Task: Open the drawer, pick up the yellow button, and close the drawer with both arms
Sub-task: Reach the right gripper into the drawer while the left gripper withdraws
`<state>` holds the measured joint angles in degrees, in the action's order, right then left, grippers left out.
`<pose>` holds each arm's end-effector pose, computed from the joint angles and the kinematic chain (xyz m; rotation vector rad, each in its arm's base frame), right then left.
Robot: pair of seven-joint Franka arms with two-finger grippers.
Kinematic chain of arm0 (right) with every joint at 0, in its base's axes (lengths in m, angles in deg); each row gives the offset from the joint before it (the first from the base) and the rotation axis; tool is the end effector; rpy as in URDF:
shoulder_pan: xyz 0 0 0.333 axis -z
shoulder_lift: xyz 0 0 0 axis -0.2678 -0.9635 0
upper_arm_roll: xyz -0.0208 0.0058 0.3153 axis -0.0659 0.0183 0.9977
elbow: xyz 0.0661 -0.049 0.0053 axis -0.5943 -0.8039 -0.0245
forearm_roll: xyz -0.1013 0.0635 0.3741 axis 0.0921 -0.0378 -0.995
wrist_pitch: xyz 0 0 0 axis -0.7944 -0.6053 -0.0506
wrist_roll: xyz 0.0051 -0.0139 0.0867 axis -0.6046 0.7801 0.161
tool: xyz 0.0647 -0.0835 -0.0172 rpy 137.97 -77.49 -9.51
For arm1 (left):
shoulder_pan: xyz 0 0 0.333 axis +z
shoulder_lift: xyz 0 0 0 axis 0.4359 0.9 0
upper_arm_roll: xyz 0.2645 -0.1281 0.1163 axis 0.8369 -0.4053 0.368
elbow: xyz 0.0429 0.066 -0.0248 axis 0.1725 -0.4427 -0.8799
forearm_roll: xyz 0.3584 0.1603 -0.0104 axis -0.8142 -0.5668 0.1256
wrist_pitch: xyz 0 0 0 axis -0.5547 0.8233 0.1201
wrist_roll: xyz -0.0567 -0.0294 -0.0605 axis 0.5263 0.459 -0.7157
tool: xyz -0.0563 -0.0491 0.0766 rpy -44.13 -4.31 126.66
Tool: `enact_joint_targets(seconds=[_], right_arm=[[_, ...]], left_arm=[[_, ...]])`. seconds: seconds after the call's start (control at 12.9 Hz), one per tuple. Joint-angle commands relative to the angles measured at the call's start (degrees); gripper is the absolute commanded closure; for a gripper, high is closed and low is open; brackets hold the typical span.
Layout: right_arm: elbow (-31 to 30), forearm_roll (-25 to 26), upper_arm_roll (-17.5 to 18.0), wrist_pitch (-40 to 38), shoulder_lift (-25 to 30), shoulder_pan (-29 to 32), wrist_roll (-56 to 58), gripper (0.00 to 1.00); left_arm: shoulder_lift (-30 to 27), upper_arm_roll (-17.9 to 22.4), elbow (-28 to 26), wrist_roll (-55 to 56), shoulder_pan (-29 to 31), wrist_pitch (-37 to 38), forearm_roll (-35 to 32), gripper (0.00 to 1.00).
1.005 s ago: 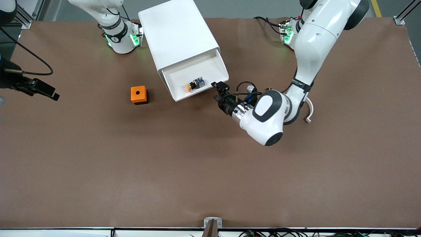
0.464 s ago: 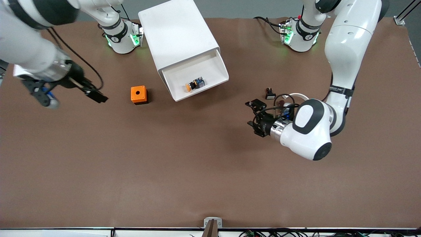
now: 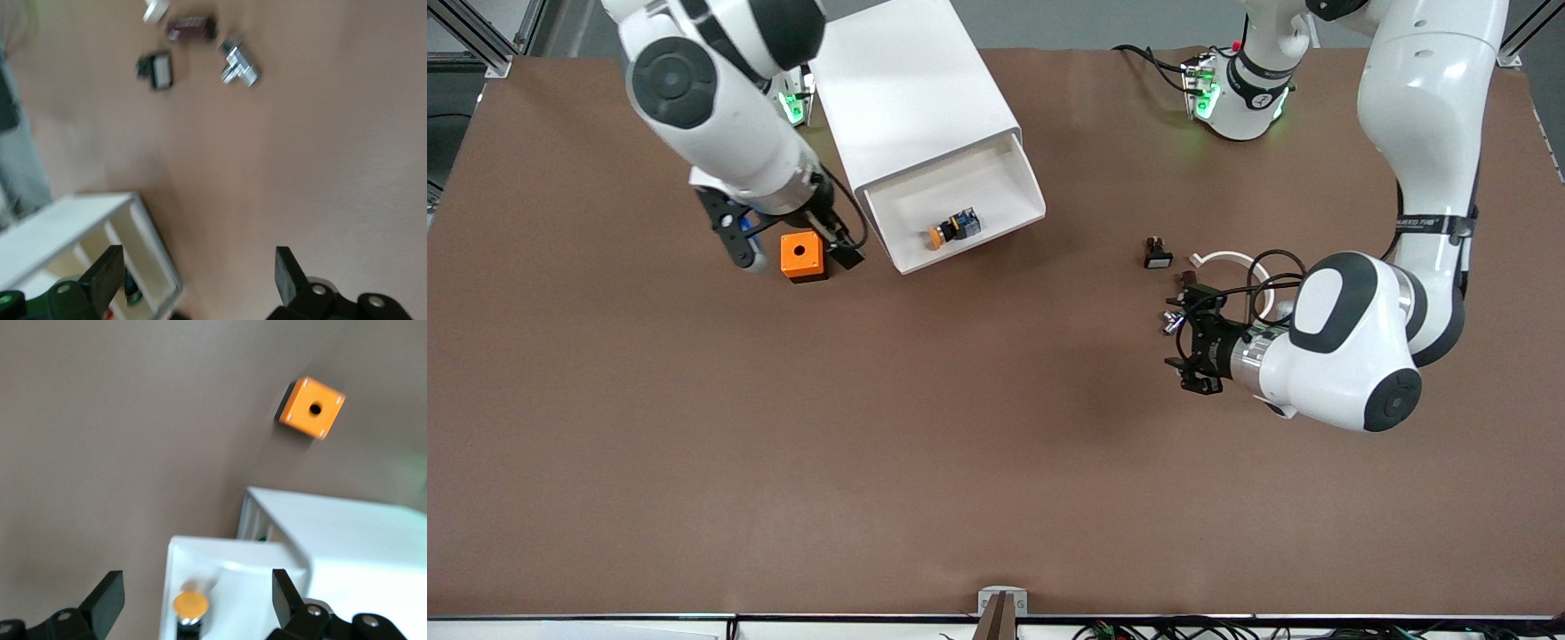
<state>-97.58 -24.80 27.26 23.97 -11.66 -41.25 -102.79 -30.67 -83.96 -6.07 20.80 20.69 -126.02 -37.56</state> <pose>0.5017 0.3254 0.5153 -2.6775 1.5822 0.2670 0.6566 -0.2117 0.3647 -1.9961 -2.0976 0.8609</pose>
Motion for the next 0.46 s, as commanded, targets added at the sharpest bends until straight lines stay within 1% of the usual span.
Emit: enact_joint_targets(seconds=[0.0,0.08,0.23,0.39], right_arm=[[-2.56,-0.88,-0.65,6.20,-0.34,-4.85,-9.03,0.01],[-4.05,-0.79,-0.65,8.66,-0.52,-6.52,-11.24,0.01],[-6.16,-0.53,-0.65,12.36,-0.52,-8.99,-14.14,0.00],[-6.61,-0.44,-0.65,13.78,-1.39,-10.75,-16.61,0.00]], left_arm=[[-1.27,-0.10,-0.71,-8.25,-0.29,0.32,-5.04,0.01],[-1.36,-0.10,-0.80,-11.50,-0.29,0.32,-5.75,0.01],[-1.36,-0.19,-0.80,-13.37,-0.29,0.40,-8.29,0.01],[-1.36,-0.36,-0.80,-16.09,-0.47,0.49,-9.98,0.01]])
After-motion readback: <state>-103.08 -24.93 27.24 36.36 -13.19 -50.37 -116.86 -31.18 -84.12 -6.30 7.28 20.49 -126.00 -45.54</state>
